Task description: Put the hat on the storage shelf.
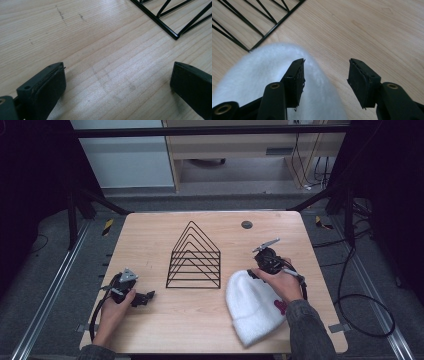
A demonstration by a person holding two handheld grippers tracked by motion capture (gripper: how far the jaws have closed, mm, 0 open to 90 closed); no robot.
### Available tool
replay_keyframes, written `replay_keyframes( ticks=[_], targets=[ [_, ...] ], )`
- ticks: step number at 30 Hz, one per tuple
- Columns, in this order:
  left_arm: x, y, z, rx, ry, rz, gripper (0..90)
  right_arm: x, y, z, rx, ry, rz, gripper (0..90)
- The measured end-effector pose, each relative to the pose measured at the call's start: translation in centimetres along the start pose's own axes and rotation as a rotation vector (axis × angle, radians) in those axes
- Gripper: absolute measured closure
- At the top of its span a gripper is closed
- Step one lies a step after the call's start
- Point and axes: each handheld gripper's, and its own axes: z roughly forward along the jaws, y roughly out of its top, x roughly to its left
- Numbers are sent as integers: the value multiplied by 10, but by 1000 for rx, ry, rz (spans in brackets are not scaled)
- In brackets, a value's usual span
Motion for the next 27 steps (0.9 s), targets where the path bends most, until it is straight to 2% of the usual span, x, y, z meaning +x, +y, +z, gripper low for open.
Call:
replay_keyframes(
  ticks=[3, 7, 9, 11, 14, 18, 21, 22, 23, 25, 27],
  targets=[
    [0, 0, 0, 2, -1, 0, 0, -1, 2, 4, -11, 10, 14, 464],
    [0, 0, 0, 0, 0, 2, 0, -1, 0, 13, 12, 23, 21, 450],
    [0, 0, 0, 0, 0, 4, 0, -2, -4, 18, -4, 42, 37, 449],
    [0, 0, 0, 0, 0, 3, 0, -3, -6, 20, -5, 37, 42, 434],
    [0, 0, 0, 0, 0, 3, 0, -5, -9, 24, 16, 39, 53, 399],
    [0, 0, 0, 0, 0, 2, 0, -4, -10, 30, 43, 55, 44, 373],
    [0, 0, 0, 0, 0, 3, 0, 0, -11, 35, 55, 63, 40, 417],
    [0, 0, 0, 0, -1, -1, 0, 1, -11, 35, 62, 68, 39, 470],
    [-1, 0, 0, 1, 3, -7, 0, 1, -12, 34, 64, 86, 38, 583],
    [-1, 1, 1, 0, 7, -14, 0, 3, -12, 32, 68, 87, 18, 725],
    [-1, 1, 1, 0, 7, -14, 0, 5, -12, 30, 57, 78, 6, 795]
  ],
)
